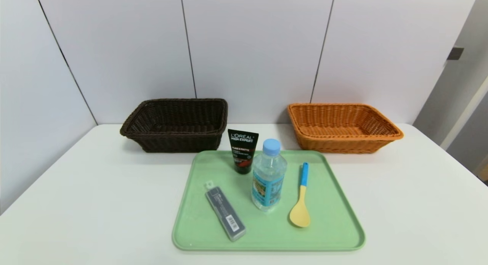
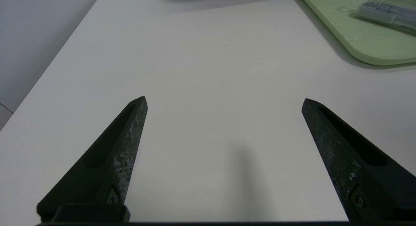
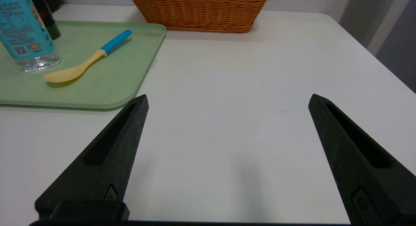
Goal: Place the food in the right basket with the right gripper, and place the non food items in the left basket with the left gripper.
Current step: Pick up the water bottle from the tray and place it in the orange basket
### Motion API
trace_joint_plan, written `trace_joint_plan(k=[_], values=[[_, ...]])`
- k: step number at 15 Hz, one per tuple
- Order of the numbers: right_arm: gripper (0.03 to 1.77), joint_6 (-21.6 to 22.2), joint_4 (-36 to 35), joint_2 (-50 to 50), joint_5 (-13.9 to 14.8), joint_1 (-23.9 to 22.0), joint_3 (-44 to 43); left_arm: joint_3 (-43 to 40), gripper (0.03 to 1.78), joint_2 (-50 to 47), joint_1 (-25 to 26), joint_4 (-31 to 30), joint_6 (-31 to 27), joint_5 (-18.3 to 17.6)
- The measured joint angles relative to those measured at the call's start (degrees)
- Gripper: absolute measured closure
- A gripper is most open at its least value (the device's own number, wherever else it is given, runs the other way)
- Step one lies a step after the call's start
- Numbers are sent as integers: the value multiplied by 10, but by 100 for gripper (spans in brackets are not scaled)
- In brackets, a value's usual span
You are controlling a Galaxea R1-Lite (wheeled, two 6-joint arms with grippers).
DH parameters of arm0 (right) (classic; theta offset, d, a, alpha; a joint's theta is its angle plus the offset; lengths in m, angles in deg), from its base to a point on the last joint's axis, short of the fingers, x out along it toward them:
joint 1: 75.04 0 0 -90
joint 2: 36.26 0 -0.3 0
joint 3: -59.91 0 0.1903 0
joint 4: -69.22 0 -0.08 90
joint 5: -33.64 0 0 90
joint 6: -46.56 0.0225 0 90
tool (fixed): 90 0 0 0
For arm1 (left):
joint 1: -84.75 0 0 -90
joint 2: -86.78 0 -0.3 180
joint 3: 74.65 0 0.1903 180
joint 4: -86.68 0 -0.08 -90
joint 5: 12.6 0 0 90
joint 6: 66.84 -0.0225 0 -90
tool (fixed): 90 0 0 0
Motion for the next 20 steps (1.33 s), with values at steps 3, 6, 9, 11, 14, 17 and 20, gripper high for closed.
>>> trace_joint_plan(k=[3,6,9,11,14,17,20], values=[[9,2,0,0,0,0,0,0,12,0,0,0,0,0],[9,2,-1,0,2,0,0,0,12,0,0,0,-10,-4],[9,1,0,0,2,0,0,0,12,0,0,0,-2,0],[9,2,0,0,2,0,0,0,12,0,0,0,-5,-3],[9,6,0,0,2,0,-2,1,12,0,0,0,1,0],[9,14,28,3,-1,0,-43,44,12,2,0,2,12,-4],[9,17,98,43,-6,1,-112,101,12,52,-1,45,30,-5]])
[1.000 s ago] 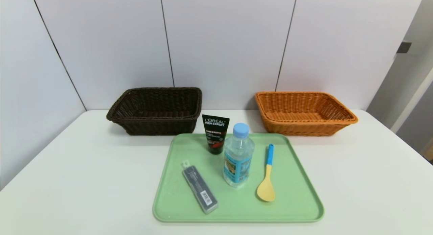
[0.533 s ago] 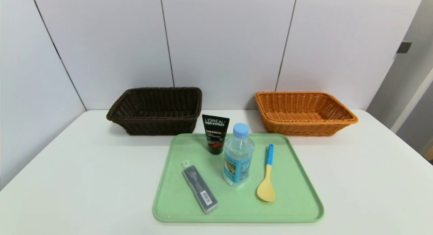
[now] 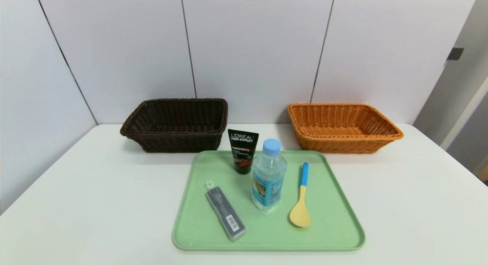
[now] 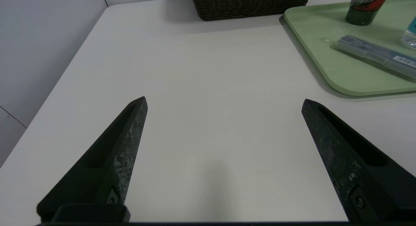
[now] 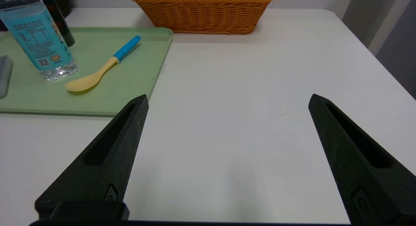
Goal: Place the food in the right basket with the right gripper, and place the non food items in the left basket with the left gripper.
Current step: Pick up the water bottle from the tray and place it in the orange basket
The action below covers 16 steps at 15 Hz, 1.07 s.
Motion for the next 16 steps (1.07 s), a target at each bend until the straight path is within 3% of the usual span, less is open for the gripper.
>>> trace_joint_plan(k=[6,10,11,16], values=[[9,5,25,210,3,2,-122,151,12,228,0,59,45,1],[9,5,25,372,-2,-2,-226,256,12,391,2,66,51,38],[9,5,24,409,-7,2,-249,280,12,423,2,66,53,34],[9,2,21,533,-20,38,-321,371,12,549,1,16,82,-99]])
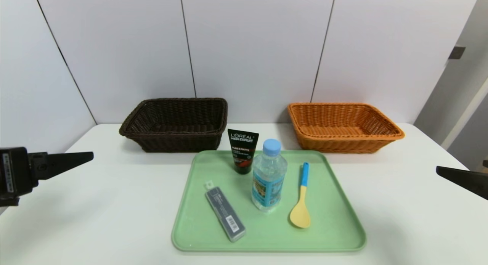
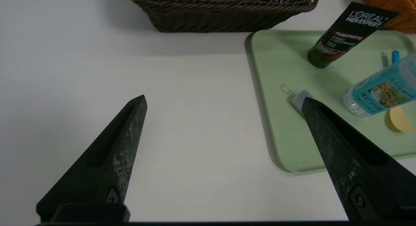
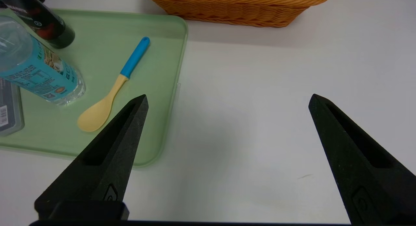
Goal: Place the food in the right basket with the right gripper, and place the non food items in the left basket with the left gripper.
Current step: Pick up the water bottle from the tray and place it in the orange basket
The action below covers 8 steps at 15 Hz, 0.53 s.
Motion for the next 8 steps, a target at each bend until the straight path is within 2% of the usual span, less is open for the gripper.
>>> trace_joint_plan(k=[2,3,6,8], values=[[9,0,-4,30,-1,16,-12,4,12,36,-1,-45,0,-15],[9,0,-7,39,-1,27,-14,3,12,45,-1,-48,1,-25],[9,3,-45,57,0,90,0,-24,12,40,-11,-54,0,-88],[9,4,-100,68,0,135,26,-60,12,22,-32,-72,-4,-132]])
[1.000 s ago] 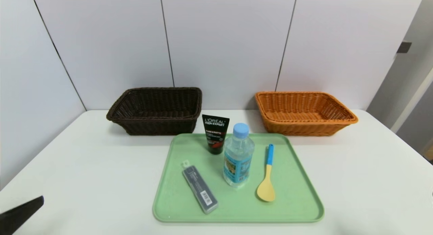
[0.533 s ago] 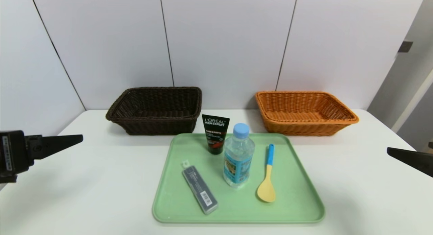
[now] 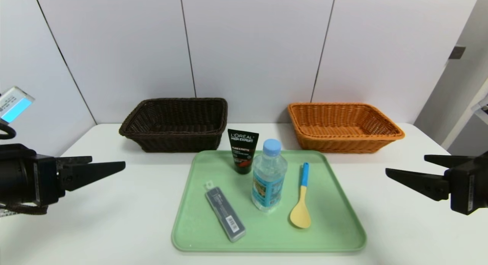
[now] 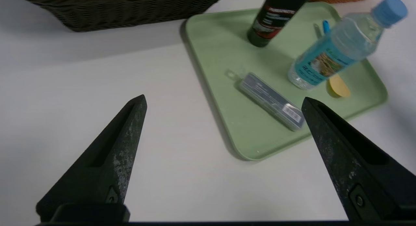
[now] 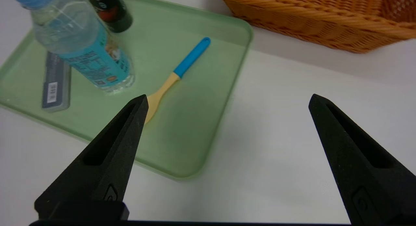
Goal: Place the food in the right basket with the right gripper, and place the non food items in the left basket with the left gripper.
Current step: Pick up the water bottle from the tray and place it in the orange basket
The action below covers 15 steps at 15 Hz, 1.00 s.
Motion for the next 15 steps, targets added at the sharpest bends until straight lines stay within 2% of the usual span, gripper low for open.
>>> trace_joint_plan(k=[2,4,7,9,15], values=[[9,0,-72,22,2,33,26,-38,12,-12,-25,-48,-2,-12],[9,0,-129,41,1,48,52,-68,12,-20,-43,-98,-8,-14],[9,1,-139,64,0,90,66,-115,12,-24,-83,-141,-39,-14],[9,-1,-173,86,0,114,73,-136,12,-18,-101,-180,-57,-15],[9,-3,-330,169,10,199,98,-143,12,6,-112,-189,-59,-14]])
